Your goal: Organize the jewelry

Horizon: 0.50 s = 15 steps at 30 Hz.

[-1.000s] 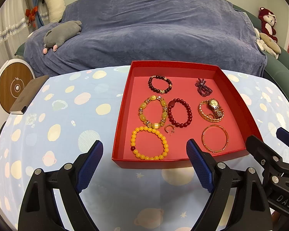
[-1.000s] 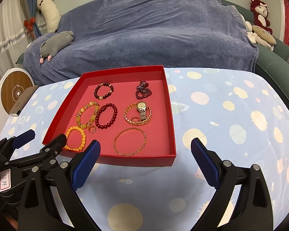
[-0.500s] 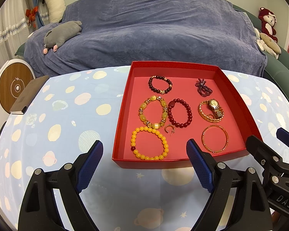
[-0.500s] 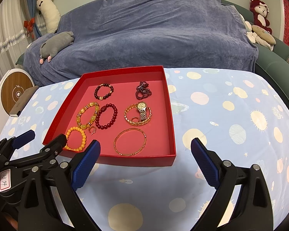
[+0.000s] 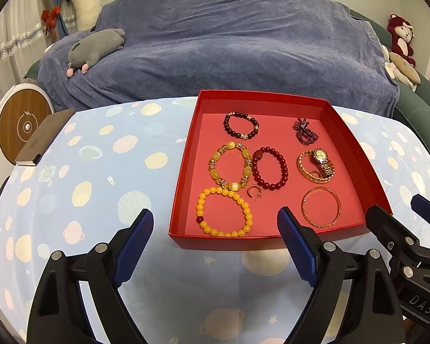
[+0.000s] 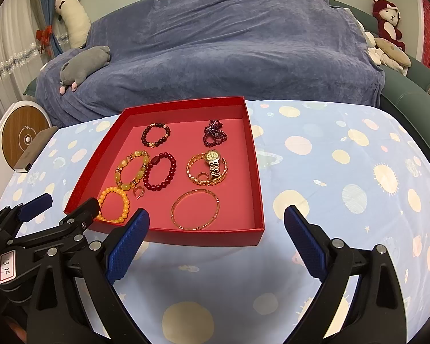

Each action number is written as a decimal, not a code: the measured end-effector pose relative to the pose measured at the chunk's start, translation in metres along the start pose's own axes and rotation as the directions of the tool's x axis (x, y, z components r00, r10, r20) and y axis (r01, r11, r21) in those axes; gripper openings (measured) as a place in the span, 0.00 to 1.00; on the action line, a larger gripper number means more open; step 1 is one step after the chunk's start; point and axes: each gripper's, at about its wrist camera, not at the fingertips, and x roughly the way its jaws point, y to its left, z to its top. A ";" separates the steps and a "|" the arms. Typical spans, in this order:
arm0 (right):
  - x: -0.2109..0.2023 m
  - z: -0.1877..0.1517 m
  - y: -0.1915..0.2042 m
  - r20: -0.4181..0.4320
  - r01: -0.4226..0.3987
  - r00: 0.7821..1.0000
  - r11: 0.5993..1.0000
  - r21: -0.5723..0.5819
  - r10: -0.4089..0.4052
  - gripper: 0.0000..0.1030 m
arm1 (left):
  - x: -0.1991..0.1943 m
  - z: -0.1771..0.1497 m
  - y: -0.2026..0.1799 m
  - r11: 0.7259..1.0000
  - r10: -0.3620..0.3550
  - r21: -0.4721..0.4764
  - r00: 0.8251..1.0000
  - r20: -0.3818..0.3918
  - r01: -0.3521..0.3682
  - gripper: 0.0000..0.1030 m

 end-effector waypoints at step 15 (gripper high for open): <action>-0.001 -0.001 -0.001 0.000 -0.001 1.000 1.000 0.010 0.001 0.88 | 0.001 -0.001 -0.006 0.999 0.019 0.033 1.000 0.006 -0.019 0.81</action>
